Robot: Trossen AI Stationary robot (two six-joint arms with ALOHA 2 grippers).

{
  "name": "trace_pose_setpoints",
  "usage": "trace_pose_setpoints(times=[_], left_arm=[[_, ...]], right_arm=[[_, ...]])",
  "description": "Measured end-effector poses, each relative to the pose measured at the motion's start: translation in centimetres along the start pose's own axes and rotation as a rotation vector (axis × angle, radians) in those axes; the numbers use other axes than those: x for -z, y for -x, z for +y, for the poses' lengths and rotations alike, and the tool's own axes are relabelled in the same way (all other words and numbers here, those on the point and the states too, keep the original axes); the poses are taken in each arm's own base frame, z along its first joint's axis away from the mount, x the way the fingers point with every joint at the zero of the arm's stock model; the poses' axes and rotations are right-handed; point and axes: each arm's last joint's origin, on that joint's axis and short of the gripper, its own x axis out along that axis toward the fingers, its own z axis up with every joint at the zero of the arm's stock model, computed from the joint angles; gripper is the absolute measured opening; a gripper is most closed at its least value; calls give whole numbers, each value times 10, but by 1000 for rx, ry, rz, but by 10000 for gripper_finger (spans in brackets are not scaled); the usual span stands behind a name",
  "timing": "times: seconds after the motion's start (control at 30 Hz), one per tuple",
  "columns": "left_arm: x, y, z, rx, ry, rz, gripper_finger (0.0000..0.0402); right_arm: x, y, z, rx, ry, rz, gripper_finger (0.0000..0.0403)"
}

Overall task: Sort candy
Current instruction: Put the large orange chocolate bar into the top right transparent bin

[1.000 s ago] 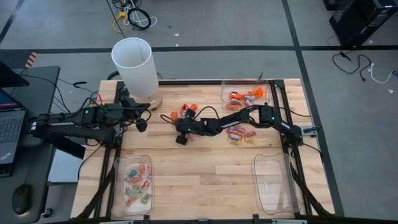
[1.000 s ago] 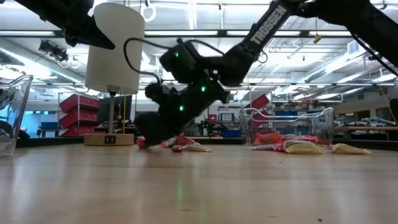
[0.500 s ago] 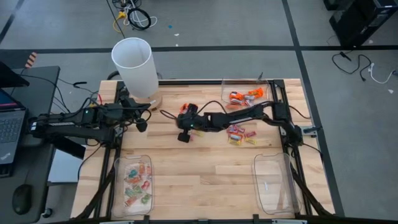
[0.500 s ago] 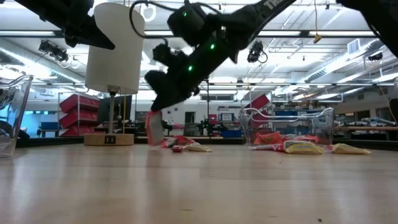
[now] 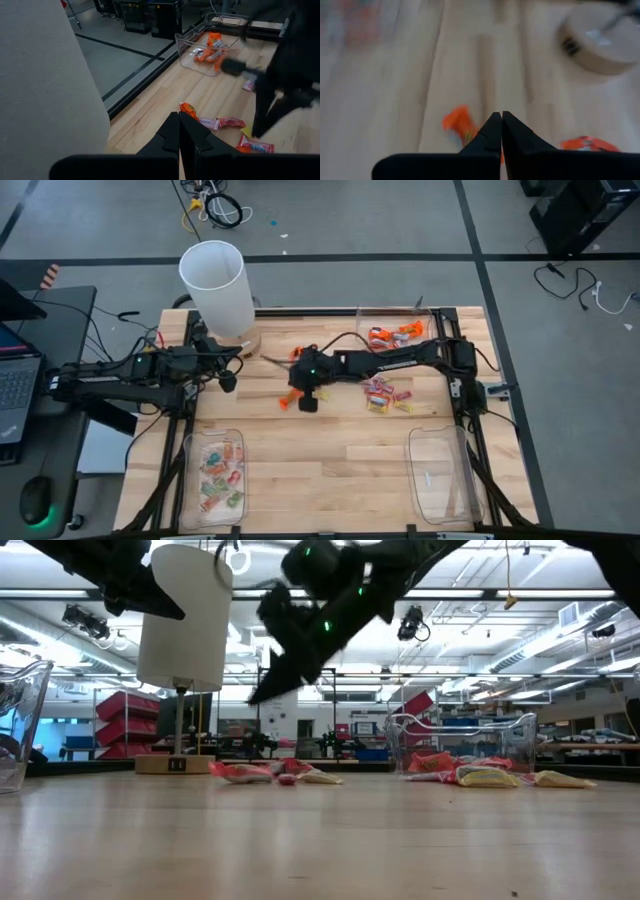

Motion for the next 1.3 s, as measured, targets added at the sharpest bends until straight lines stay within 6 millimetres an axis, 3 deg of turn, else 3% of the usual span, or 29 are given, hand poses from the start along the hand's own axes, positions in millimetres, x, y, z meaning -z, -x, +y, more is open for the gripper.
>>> trace_pose_setpoints(times=[0.13,0.3,0.67,0.83,1.0,1.3], left_arm=[[0,0,0,0,0,0,0],[0,0,0,1,0,0,0],[0,0,0,2,0,0,0],[0,0,0,2,0,0,0],[0,0,0,2,0,0,0],[0,0,0,2,0,0,0]], right_arm=[[23,-32,17,-29,173,75,12],[34,-56,26,-19,202,48,55],[39,-60,22,-11,195,63,195],[44,-60,12,0,174,108,236],[46,-59,3,10,152,116,239],[49,-68,6,-37,117,86,196]])
